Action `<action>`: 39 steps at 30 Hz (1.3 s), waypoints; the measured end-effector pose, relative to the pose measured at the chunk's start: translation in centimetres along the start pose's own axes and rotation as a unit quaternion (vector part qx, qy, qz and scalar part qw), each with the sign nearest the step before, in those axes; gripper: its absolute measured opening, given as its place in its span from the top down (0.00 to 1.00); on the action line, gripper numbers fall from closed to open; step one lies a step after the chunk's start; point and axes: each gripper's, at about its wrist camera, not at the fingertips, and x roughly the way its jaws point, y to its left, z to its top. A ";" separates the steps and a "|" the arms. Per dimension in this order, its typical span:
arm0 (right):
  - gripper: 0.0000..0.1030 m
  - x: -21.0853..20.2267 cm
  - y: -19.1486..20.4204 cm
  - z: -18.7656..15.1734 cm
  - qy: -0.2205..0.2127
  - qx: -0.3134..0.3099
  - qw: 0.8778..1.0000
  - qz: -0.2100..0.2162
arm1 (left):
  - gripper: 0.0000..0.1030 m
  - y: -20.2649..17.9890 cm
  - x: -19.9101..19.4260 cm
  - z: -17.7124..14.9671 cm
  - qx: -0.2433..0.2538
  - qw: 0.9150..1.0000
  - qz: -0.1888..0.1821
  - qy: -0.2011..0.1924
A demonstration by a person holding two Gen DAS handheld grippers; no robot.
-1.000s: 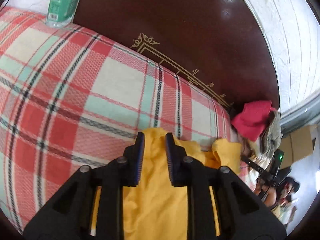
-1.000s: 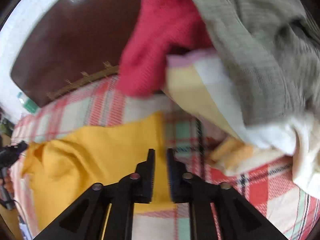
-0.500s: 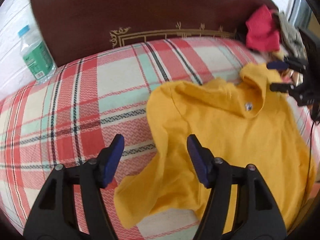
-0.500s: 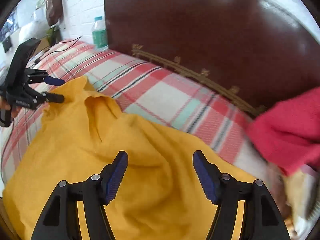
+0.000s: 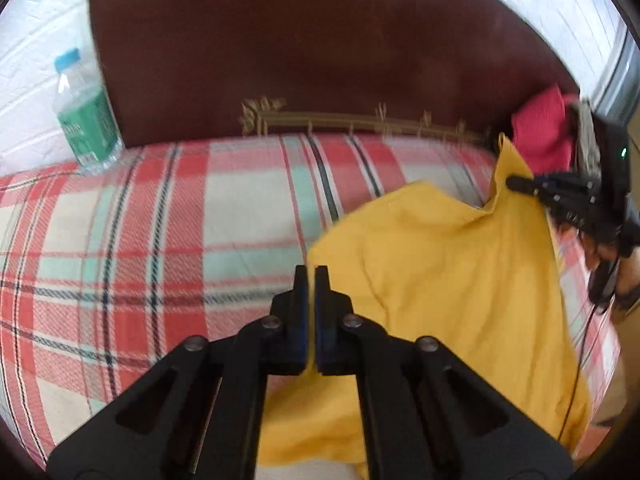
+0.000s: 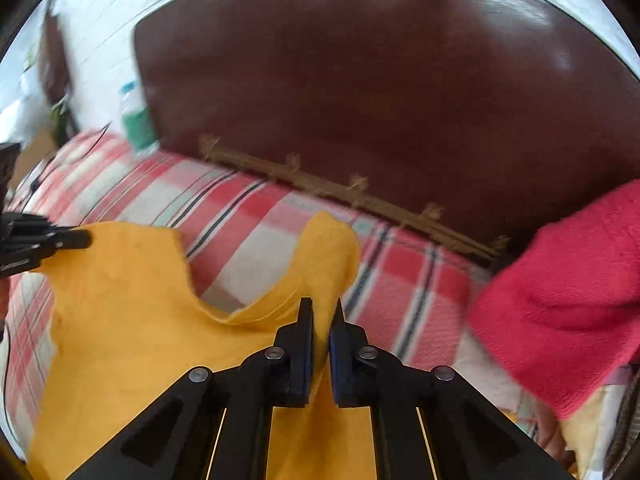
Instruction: Fold clothes
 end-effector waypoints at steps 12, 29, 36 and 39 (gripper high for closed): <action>0.44 -1.0 -0.3 -3.5 0.005 0.066 0.997 0.033 | 0.26 1.7 -3.0 -5.4 -0.067 0.998 -0.001 -0.009; 0.23 -17.3 5.8 -28.0 0.049 0.124 0.975 0.179 | 0.24 -6.1 -11.4 -26.8 -0.017 0.981 -0.163 0.107; 0.26 -18.5 8.1 -31.0 0.052 0.111 0.975 0.187 | 0.22 -7.6 -13.0 -30.7 -0.050 0.963 -0.237 0.118; 0.47 -18.6 8.0 -31.6 0.051 0.119 0.974 0.187 | 0.22 -9.2 -12.4 -31.0 -0.055 0.958 -0.257 0.116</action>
